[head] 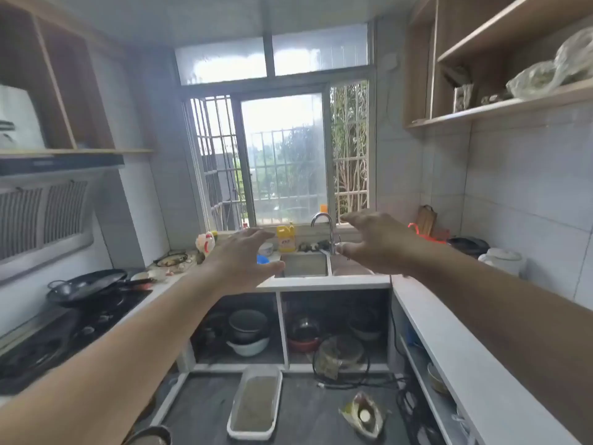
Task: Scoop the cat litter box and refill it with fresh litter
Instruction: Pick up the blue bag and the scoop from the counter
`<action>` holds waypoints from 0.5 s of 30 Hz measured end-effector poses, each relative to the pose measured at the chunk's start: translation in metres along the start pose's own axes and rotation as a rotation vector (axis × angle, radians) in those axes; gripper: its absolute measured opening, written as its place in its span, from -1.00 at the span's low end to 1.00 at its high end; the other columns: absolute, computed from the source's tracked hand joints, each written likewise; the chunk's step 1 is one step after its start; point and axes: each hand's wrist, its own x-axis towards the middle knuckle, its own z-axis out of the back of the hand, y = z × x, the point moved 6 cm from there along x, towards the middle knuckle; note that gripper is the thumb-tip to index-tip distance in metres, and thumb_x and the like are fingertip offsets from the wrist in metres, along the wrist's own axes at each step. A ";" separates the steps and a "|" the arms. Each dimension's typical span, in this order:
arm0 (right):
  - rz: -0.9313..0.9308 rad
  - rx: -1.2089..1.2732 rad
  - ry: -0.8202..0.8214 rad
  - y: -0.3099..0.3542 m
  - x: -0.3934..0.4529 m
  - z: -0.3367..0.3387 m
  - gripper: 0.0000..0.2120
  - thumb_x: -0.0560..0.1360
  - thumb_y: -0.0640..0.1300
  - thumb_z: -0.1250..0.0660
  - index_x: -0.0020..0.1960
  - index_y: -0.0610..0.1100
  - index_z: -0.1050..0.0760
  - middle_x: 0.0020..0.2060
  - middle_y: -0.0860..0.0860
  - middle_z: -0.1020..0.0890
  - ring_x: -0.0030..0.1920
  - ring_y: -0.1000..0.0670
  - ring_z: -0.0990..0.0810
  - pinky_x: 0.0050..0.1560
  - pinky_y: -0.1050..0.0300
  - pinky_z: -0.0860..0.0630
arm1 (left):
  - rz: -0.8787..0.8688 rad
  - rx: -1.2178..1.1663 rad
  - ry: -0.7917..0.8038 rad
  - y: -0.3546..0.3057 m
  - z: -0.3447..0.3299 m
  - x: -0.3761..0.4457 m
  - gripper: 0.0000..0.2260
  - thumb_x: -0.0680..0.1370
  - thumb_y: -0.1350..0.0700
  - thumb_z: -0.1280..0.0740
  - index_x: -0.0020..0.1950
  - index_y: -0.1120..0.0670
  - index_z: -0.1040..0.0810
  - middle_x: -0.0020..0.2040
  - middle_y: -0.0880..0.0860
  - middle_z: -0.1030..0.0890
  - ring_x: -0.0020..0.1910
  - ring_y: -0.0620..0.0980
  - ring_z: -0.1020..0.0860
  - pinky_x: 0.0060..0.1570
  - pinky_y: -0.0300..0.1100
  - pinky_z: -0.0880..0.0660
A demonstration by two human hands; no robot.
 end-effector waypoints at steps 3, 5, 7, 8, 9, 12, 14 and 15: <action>-0.007 0.013 -0.010 -0.024 0.014 -0.015 -0.38 0.57 0.12 -0.30 0.56 -0.02 -0.23 0.49 -0.08 -0.35 0.47 -0.11 -0.32 0.40 -0.01 -0.30 | 0.022 0.003 0.016 0.003 -0.028 0.021 -0.36 0.50 -0.35 -0.28 0.53 -0.20 -0.26 0.56 -0.13 -0.28 0.51 0.00 -0.29 0.46 0.10 -0.28; -0.038 0.028 0.010 -0.046 0.025 -0.035 -0.38 0.56 0.11 -0.32 0.55 -0.02 -0.25 0.48 -0.09 -0.37 0.46 -0.12 -0.34 0.41 -0.02 -0.31 | 0.046 -0.012 0.049 -0.002 -0.056 0.036 -0.36 0.50 -0.34 -0.29 0.54 -0.19 -0.26 0.55 -0.11 -0.29 0.50 0.01 -0.31 0.45 0.09 -0.29; -0.053 0.036 0.040 -0.071 0.038 -0.060 -0.36 0.54 0.12 -0.33 0.55 -0.03 -0.25 0.48 -0.09 -0.38 0.47 -0.13 -0.33 0.44 -0.05 -0.31 | 0.049 -0.012 0.065 -0.012 -0.084 0.053 -0.37 0.51 -0.31 -0.30 0.54 -0.18 -0.26 0.55 -0.11 -0.29 0.50 0.02 -0.30 0.41 0.07 -0.28; -0.051 0.044 0.049 -0.083 0.046 -0.070 -0.35 0.53 0.12 -0.33 0.55 -0.03 -0.26 0.47 -0.09 -0.39 0.47 -0.13 -0.34 0.44 -0.06 -0.32 | 0.045 -0.008 0.060 -0.018 -0.095 0.064 -0.38 0.52 -0.30 -0.30 0.54 -0.19 -0.25 0.55 -0.12 -0.29 0.50 0.01 -0.29 0.40 0.06 -0.28; -0.051 0.055 0.052 -0.096 0.055 -0.078 -0.35 0.53 0.12 -0.33 0.55 -0.03 -0.27 0.48 -0.08 -0.39 0.47 -0.13 -0.34 0.44 -0.06 -0.32 | 0.049 -0.001 0.058 -0.022 -0.106 0.076 -0.38 0.52 -0.30 -0.30 0.54 -0.19 -0.25 0.56 -0.11 -0.28 0.50 0.00 -0.29 0.40 0.05 -0.28; -0.043 0.068 0.045 -0.130 0.082 -0.095 -0.34 0.52 0.13 -0.33 0.55 -0.01 -0.26 0.49 -0.06 -0.36 0.48 -0.11 -0.32 0.44 -0.07 -0.33 | 0.055 0.030 0.075 -0.032 -0.135 0.111 -0.36 0.51 -0.32 -0.29 0.55 -0.20 -0.24 0.57 -0.09 -0.27 0.51 0.01 -0.28 0.42 0.06 -0.26; -0.031 0.068 0.030 -0.146 0.102 -0.104 -0.36 0.52 0.12 -0.31 0.54 -0.02 -0.26 0.48 -0.06 -0.37 0.47 -0.11 -0.33 0.43 -0.08 -0.34 | 0.063 0.037 0.072 -0.032 -0.149 0.131 -0.35 0.50 -0.33 -0.29 0.55 -0.20 -0.24 0.57 -0.10 -0.26 0.52 0.01 -0.27 0.43 0.07 -0.26; -0.027 0.075 0.028 -0.152 0.111 -0.107 -0.37 0.52 0.11 -0.31 0.54 -0.03 -0.27 0.48 -0.07 -0.38 0.47 -0.11 -0.33 0.43 -0.09 -0.34 | 0.066 0.043 0.067 -0.031 -0.153 0.140 -0.35 0.50 -0.32 -0.29 0.55 -0.19 -0.24 0.57 -0.10 -0.26 0.52 0.01 -0.27 0.43 0.07 -0.26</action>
